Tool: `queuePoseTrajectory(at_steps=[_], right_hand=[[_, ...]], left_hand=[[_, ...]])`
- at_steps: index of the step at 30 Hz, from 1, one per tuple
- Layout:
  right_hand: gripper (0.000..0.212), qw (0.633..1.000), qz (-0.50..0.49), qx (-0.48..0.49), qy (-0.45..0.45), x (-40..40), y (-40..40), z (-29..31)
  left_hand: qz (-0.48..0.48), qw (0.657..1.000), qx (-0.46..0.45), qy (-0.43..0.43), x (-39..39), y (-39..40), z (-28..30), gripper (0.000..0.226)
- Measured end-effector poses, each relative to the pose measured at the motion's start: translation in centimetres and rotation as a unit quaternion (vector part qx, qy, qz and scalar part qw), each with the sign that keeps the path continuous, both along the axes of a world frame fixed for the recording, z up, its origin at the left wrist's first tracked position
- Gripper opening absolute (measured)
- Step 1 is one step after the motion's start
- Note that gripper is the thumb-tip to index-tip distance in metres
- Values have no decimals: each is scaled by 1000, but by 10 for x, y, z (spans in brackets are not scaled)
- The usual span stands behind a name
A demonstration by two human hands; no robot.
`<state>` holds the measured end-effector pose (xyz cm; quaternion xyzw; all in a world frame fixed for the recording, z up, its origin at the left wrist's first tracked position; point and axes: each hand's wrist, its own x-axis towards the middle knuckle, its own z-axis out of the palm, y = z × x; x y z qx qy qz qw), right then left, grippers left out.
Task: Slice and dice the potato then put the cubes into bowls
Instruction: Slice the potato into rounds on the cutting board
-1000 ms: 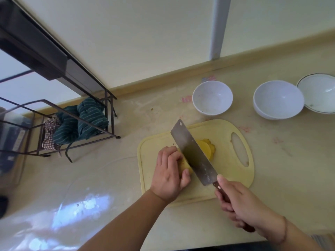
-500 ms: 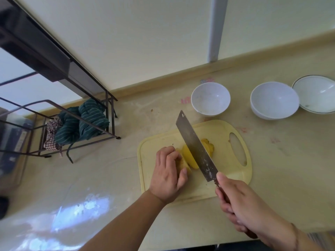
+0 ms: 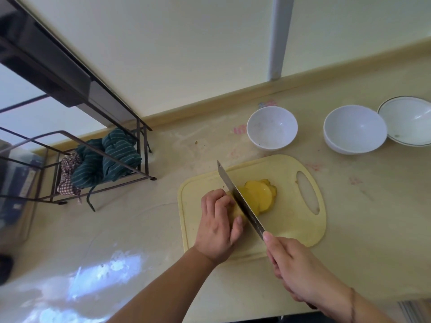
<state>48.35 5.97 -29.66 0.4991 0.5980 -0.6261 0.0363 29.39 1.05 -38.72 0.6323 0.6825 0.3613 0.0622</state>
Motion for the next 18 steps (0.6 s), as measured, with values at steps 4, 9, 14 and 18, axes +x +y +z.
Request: queuePoseTrajectory(at_steps=[4,9,14,18], right_hand=[[59,999,10,49,-8,-7,-2,-6],[57,999,-19,-13,25,-12,13,-4],[51,986,-61,-147,51,-3,20,15],[55,996,-30,-72,48,1,13,33]], left_hand=[[0,1000,0,4,0,-1,-1,35],[-4,1000,-1,9,-1,0,2,35],[-9,1000,-7,14,-1,-2,4,36],[-10,1000,4,17,-1,-1,1,34]])
